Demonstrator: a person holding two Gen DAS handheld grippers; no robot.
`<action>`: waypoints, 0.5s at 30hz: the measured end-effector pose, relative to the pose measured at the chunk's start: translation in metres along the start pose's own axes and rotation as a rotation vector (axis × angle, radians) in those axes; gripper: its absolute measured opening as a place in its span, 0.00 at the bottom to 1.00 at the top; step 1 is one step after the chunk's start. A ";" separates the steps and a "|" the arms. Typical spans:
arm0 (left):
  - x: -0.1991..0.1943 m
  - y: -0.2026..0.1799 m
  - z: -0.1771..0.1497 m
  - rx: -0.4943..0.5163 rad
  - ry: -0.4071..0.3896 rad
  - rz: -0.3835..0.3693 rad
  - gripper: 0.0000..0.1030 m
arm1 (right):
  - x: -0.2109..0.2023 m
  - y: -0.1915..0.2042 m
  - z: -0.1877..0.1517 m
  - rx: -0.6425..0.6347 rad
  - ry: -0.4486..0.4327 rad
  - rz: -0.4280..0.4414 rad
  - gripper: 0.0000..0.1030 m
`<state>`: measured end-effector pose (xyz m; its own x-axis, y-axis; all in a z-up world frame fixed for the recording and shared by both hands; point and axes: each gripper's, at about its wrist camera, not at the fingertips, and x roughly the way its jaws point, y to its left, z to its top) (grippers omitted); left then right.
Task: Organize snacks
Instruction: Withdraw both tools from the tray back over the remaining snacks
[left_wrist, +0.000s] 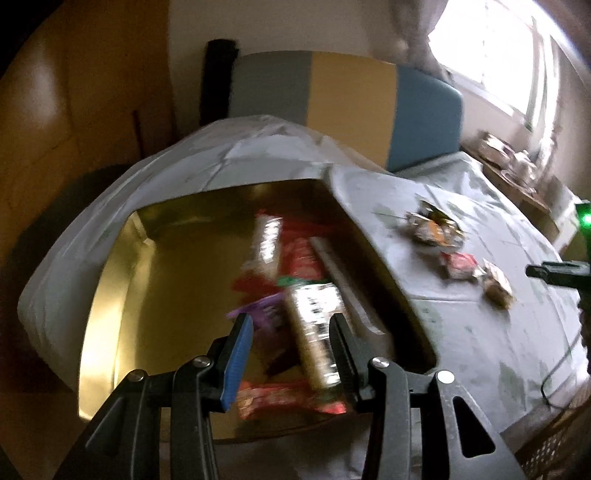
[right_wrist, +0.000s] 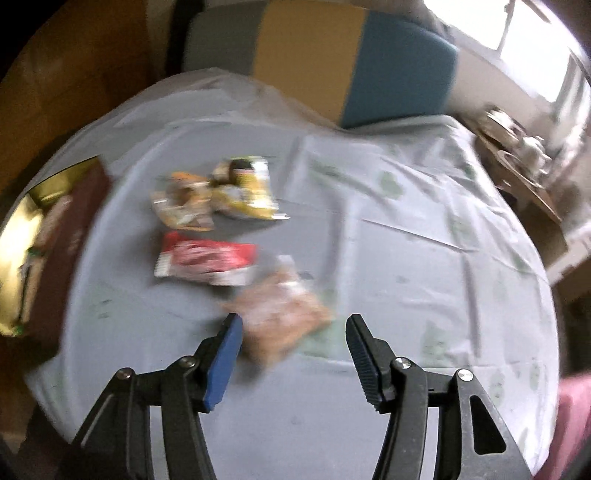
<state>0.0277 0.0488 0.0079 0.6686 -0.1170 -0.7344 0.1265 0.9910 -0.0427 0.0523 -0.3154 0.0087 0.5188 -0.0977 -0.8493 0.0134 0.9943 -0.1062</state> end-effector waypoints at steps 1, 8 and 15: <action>-0.001 -0.007 0.003 0.024 -0.003 -0.011 0.42 | 0.002 -0.008 0.000 0.023 0.000 -0.017 0.58; 0.007 -0.067 0.015 0.198 0.015 -0.085 0.42 | 0.015 -0.055 -0.001 0.234 0.038 -0.027 0.61; 0.016 -0.118 0.019 0.318 0.035 -0.138 0.42 | 0.011 -0.049 0.000 0.219 0.020 -0.020 0.65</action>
<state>0.0373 -0.0708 0.0138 0.6039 -0.2411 -0.7597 0.4399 0.8957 0.0654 0.0570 -0.3656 0.0049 0.4992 -0.1163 -0.8587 0.2103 0.9776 -0.0102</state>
